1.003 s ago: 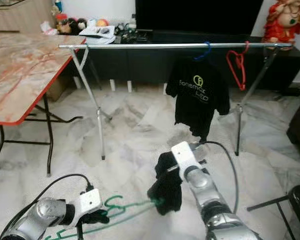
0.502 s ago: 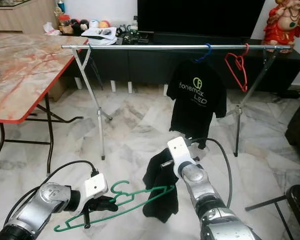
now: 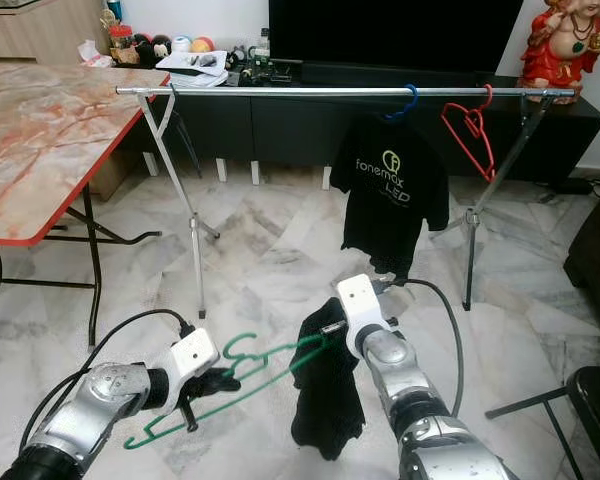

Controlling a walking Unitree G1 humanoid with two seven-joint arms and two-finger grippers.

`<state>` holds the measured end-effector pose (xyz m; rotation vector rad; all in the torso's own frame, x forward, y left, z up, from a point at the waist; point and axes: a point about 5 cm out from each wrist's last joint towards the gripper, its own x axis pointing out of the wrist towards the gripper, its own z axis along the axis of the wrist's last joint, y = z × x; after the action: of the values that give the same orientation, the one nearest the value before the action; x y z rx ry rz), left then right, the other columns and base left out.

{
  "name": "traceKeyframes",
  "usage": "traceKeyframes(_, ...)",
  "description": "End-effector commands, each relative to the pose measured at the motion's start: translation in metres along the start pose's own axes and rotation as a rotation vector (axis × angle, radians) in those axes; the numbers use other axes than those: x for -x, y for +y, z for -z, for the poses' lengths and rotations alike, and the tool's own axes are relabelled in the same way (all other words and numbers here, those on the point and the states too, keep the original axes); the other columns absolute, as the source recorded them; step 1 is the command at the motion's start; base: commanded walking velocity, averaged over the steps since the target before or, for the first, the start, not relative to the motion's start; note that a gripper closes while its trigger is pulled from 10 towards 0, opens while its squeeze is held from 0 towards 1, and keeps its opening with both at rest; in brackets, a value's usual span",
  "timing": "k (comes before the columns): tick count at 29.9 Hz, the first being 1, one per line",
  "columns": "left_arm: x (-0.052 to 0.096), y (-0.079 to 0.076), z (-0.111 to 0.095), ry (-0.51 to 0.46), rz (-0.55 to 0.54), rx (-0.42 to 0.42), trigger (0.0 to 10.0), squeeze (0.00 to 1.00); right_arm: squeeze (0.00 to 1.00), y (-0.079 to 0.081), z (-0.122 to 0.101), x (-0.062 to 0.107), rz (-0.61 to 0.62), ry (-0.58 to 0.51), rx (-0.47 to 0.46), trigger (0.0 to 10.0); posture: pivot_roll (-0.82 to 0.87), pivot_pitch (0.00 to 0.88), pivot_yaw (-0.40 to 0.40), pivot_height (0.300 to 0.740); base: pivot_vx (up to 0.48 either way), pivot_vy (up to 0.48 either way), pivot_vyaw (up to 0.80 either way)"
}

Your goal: Hang hanger

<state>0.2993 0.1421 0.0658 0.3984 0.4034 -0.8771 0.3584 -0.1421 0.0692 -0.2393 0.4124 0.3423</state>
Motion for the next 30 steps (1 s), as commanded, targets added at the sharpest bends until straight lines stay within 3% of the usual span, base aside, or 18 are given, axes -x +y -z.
traceKeyframes(1, 0.002, 0.005, -0.004, -0.034, -0.025, 0.021, 10.0, 0.00, 0.00, 0.003, -0.003, 0.000, -0.036, -0.006, 0.034, 10.0, 0.06, 0.067, -0.042, 0.740, 0.000, 0.000, 0.00)
traceKeyframes(4, 0.002, 0.007, -0.005, -0.050, -0.044, 0.030, 10.0, 0.00, 0.00, 0.007, 0.003, 0.000, -0.078, 0.025, 0.066, 10.0, 0.06, 0.066, -0.043, 0.740, 0.000, 0.000, 0.00)
traceKeyframes(13, 0.001, 0.005, -0.008, -0.083, -0.020, 0.071, 10.0, 0.00, 0.00, 0.010, 0.012, 0.002, -0.093, 0.060, 0.049, 10.0, 0.06, 0.064, -0.040, 0.740, 0.000, 0.000, 0.00)
traceKeyframes(17, 0.001, 0.012, -0.007, -0.083, -0.096, 0.057, 10.0, 0.00, 0.00, 0.000, 0.019, 0.004, 0.004, 0.070, -0.013, 10.0, 0.06, 0.060, -0.040, 0.740, 0.000, 0.000, 0.00)
traceKeyframes(21, 0.003, 0.008, -0.007, -0.087, -0.034, 0.077, 10.0, 0.00, 0.00, -0.007, 0.023, 0.006, 0.068, 0.077, -0.070, 10.0, 0.06, 0.058, -0.040, 0.740, 0.000, 0.000, 0.00)
traceKeyframes(23, 0.006, 0.000, 0.001, -0.018, 0.059, 0.056, 10.0, 0.00, 0.00, -0.011, 0.026, 0.008, 0.091, 0.082, -0.110, 10.0, 0.07, 0.057, -0.041, 0.740, 0.000, 0.000, 0.00)
traceKeyframes(25, 0.008, -0.003, 0.010, 0.047, 0.084, 0.015, 10.0, 0.00, 0.00, -0.012, 0.026, 0.008, 0.094, 0.082, -0.128, 10.0, 0.07, 0.057, -0.041, 0.740, 0.000, 0.000, 0.00)
traceKeyframes(27, 0.006, 0.006, 0.014, 0.062, -0.026, 0.005, 10.0, 0.00, 0.00, -0.012, 0.025, 0.008, 0.085, 0.080, -0.126, 10.0, 0.06, 0.058, -0.042, 0.740, 0.000, 0.000, 0.00)
traceKeyframes(30, 0.005, 0.011, 0.013, 0.047, -0.092, 0.007, 10.0, 0.00, 0.00, -0.009, 0.024, 0.007, 0.069, 0.080, -0.117, 10.0, 0.06, 0.058, -0.043, 0.740, 0.000, 0.000, 0.00)
